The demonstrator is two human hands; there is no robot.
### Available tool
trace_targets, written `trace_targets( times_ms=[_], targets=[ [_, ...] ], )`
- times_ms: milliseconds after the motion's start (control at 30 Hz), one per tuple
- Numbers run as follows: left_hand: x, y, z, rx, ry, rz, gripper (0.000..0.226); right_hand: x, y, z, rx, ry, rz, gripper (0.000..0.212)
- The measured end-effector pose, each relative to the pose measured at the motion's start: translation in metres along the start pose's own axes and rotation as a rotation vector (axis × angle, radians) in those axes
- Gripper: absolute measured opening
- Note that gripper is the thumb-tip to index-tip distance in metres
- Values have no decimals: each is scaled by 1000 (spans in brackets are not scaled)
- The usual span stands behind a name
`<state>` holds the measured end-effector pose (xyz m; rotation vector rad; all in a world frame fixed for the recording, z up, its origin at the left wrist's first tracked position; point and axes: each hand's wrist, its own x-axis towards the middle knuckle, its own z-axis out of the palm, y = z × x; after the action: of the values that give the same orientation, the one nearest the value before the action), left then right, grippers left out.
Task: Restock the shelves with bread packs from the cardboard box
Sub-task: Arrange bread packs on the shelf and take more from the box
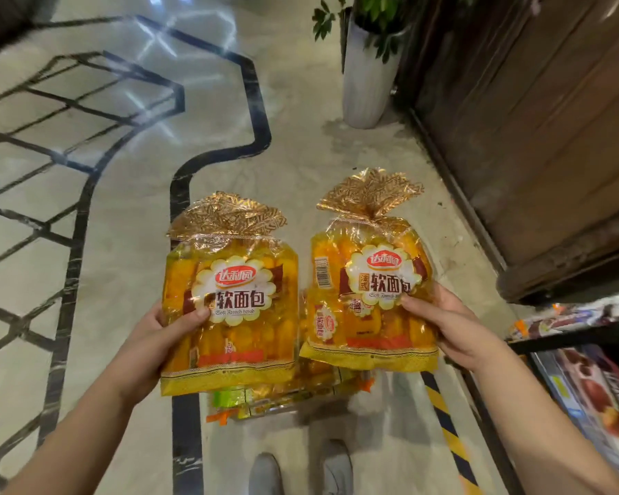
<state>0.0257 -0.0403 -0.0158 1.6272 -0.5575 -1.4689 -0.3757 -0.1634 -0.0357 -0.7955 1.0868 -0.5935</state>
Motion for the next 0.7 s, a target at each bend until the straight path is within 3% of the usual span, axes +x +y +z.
trace_targets(
  times_ms=[167, 267, 300, 367, 400, 533, 633, 700],
  targets=[
    [-65, 81, 31, -15, -91, 102, 120, -86, -79, 6, 66, 32, -152, 56],
    [-98, 118, 50, -50, -142, 193, 113, -133, -112, 6, 95, 81, -212, 87],
    [-105, 126, 55, -70, -171, 219, 101, -149, -120, 6, 111, 96, -239, 86],
    [-114, 141, 67, -113, -234, 247, 72, -182, -136, 6, 174, 119, -308, 58],
    [-116, 148, 72, -122, -257, 258, 69, -197, -141, 6, 199, 136, -327, 49],
    [-127, 172, 102, -112, -388, 305, 92, -243, -143, 6, 267, 234, -390, 44],
    [-129, 183, 120, -109, -466, 331, 92, -267, -137, 7, 310, 333, -447, 44],
    [-129, 189, 128, -95, -542, 332, 83, -284, -132, 13, 281, 355, -478, 57]
  ],
)
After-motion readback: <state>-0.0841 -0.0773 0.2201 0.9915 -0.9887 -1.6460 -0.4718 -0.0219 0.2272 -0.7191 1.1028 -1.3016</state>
